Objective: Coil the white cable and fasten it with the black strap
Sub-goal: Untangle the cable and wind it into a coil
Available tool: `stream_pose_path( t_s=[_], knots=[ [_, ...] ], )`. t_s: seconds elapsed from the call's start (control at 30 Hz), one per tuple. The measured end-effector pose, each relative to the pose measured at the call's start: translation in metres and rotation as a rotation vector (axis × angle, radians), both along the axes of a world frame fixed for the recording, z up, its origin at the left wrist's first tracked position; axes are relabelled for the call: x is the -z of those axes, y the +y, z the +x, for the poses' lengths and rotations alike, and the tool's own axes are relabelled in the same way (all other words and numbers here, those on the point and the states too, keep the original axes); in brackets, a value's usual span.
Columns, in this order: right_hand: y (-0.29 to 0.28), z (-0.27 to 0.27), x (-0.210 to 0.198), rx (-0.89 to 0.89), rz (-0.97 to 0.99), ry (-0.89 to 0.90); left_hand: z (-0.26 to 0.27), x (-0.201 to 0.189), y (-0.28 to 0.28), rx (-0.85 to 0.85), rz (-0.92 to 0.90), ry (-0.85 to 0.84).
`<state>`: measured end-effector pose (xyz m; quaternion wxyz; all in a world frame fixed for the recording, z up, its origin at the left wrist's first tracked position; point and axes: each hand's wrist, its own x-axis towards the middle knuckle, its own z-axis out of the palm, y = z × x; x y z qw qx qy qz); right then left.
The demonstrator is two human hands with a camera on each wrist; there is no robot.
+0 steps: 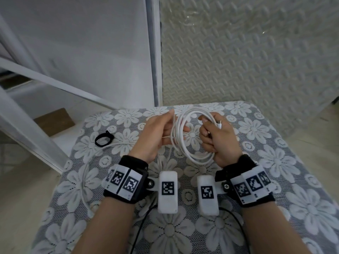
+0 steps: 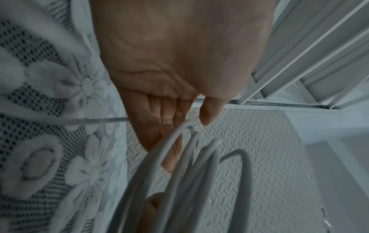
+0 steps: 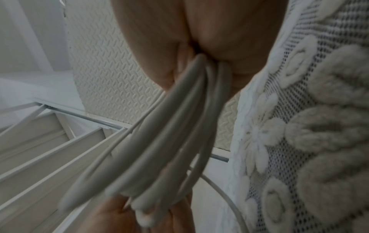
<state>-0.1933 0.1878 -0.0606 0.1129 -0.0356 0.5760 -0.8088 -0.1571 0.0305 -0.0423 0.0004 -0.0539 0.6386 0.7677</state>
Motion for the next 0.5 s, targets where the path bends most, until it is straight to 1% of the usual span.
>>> stream_pose_path(
  t_s=[0.1,0.27,0.33,0.4,0.5],
  knots=[
    [-0.0009,0.0008,0.0001,-0.002,0.019,0.003,0.0012,0.0001,-0.0025,0.053,-0.022,0.010],
    [-0.0033,0.0035,0.0004,-0.053,0.111,0.032,0.0042,-0.0024,-0.0015,0.191,-0.193,0.041],
    [-0.0044,0.0045,0.0005,-0.079,0.156,0.052,0.0057,-0.0033,0.0005,0.232,-0.231,0.063],
    [-0.0048,0.0055,0.0001,-0.096,0.181,0.063,0.0066,-0.0040,0.0025,0.256,-0.230,0.094],
    [-0.0051,0.0065,-0.0007,-0.106,0.200,0.081,0.0051,-0.0014,0.0021,0.225,-0.246,0.101]
  ],
)
